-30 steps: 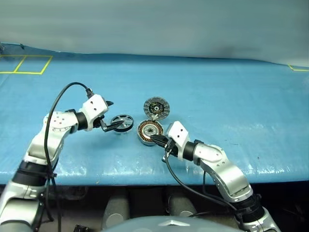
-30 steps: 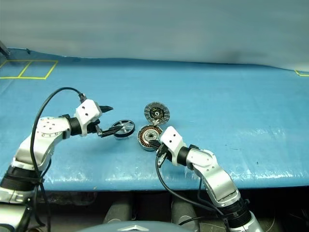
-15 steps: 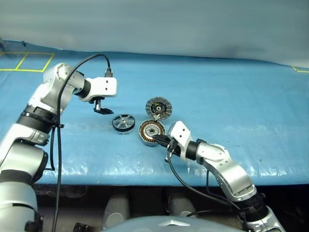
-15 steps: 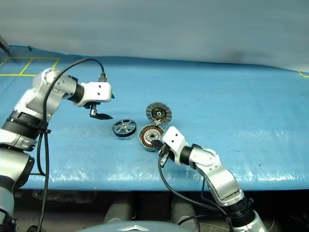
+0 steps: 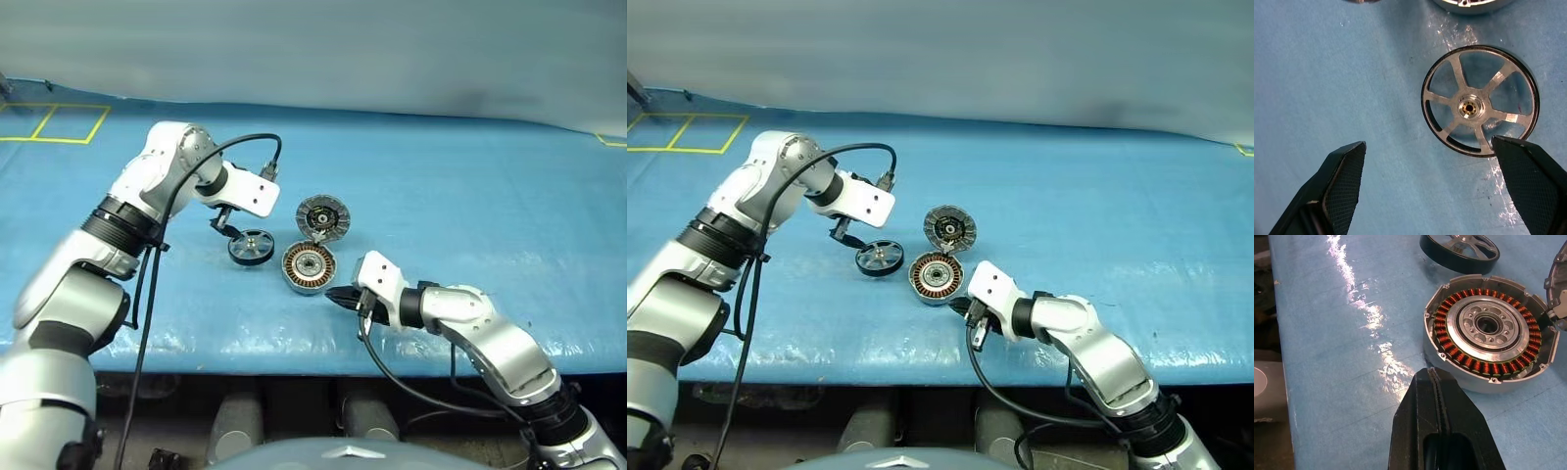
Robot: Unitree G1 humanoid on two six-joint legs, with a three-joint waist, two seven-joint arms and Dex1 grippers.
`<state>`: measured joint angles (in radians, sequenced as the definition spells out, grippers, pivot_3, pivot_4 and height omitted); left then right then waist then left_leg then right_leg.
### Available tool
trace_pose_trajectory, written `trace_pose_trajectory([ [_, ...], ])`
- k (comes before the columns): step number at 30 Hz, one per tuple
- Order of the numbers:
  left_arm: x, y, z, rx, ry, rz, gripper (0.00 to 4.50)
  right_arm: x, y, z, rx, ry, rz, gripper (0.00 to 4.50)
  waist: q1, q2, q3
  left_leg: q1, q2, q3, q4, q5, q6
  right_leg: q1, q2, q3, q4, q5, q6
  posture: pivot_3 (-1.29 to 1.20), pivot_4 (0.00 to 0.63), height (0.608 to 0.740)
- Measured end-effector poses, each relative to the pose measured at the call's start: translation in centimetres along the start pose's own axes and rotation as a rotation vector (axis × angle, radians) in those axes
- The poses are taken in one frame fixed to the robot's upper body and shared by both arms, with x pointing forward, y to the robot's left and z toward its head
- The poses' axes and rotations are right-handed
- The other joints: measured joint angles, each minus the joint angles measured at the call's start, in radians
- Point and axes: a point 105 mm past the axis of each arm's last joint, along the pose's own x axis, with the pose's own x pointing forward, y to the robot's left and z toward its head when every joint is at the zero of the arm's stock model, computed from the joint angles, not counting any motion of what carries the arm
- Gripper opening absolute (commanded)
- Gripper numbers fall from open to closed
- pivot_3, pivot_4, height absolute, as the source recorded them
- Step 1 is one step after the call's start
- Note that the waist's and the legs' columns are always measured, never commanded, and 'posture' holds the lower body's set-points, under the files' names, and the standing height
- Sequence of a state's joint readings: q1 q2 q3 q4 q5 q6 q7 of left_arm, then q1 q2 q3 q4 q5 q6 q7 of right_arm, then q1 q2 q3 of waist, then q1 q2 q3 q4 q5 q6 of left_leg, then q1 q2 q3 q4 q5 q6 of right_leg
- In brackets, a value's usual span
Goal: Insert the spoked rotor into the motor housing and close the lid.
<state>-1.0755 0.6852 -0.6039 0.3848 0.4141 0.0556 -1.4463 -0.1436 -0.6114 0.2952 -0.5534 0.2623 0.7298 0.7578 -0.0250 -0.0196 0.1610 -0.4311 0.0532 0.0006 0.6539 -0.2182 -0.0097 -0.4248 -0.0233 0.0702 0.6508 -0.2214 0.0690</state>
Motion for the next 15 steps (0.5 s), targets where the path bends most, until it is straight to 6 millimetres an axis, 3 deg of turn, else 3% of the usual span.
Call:
trace_pose_trajectory([
  [15,1.6,0.3,-0.1,0.004,0.014,0.008,4.5,-0.5,0.5,-0.2,0.016,0.04,0.02,0.02,-0.001,-0.001,0.001,0.0,0.0,-0.001,0.011,0.0,0.0,0.0,0.0,0.001,0.012,-0.001,0.0,0.0,0.15,0.74],
])
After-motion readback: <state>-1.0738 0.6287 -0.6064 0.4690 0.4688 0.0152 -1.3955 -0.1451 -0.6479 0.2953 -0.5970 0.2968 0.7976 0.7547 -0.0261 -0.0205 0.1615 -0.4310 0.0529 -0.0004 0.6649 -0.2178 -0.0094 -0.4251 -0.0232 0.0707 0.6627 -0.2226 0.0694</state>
